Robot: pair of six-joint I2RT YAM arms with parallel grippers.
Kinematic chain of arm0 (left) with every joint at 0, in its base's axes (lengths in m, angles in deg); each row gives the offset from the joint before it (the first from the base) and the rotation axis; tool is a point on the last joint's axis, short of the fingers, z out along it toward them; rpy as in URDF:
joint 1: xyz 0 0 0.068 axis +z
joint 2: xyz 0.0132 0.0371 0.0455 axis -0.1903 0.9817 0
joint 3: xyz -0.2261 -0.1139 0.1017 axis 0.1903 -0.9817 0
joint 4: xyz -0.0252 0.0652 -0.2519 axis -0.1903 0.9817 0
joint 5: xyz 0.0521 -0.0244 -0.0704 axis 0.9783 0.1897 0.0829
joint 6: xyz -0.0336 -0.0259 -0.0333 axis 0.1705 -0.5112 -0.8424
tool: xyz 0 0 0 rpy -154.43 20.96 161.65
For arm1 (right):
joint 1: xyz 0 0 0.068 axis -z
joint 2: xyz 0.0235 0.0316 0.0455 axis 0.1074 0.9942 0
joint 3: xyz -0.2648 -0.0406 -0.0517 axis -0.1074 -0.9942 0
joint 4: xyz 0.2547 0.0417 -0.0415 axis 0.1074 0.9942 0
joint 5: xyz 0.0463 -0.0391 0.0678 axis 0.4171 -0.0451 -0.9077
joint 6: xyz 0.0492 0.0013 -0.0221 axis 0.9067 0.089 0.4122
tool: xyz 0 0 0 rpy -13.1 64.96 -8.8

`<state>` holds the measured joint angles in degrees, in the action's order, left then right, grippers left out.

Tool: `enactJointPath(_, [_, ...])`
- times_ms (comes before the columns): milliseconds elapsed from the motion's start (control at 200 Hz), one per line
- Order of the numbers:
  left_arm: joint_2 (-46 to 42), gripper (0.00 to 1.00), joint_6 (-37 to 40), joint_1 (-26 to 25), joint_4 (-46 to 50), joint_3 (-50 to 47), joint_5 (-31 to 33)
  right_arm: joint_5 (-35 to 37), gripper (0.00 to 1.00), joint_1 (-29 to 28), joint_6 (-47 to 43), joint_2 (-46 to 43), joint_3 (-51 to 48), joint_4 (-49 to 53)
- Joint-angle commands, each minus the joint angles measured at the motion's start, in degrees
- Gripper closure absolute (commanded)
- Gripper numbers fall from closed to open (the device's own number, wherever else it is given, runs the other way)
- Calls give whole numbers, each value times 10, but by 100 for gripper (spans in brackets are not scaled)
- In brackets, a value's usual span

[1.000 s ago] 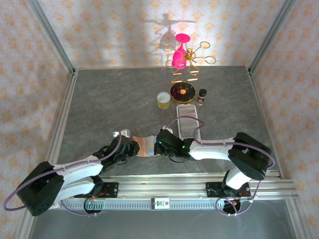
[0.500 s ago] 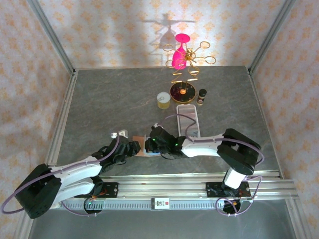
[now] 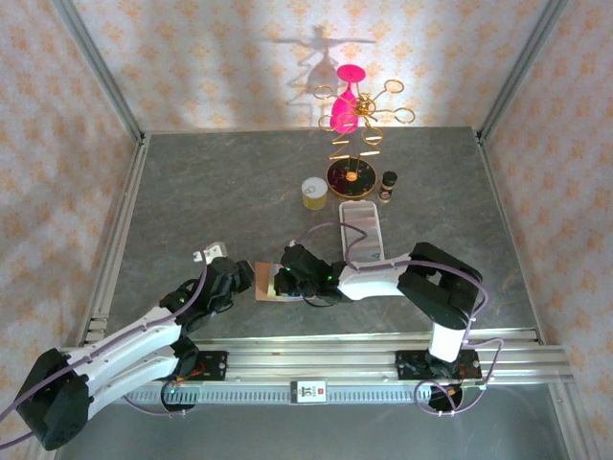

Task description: Put the credit cards into the card holder

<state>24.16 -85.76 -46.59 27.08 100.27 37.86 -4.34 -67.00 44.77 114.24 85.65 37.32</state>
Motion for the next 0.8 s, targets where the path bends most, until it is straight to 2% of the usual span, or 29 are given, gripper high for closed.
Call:
enactJointPath(0, [12, 74, 23, 2, -13, 35, -68, 9, 95, -6, -11, 9, 14, 19])
enactJointPath(125, [41, 82, 21, 1, -45, 50, -112, 19, 90, -7, -11, 17, 15, 33])
enactJointPath(365, [140, 100, 12, 5, -123, 59, -173, 17, 90, -8, -6, 22, 14, 28])
enactJointPath(556, [188, 100, 4, 10, -158, 46, -193, 6, 90, -8, -3, 17, 9, 8])
enactJointPath(796, [202, 100, 13, 15, -157, 23, -181, 4, 90, -9, 3, 0, -1, -8])
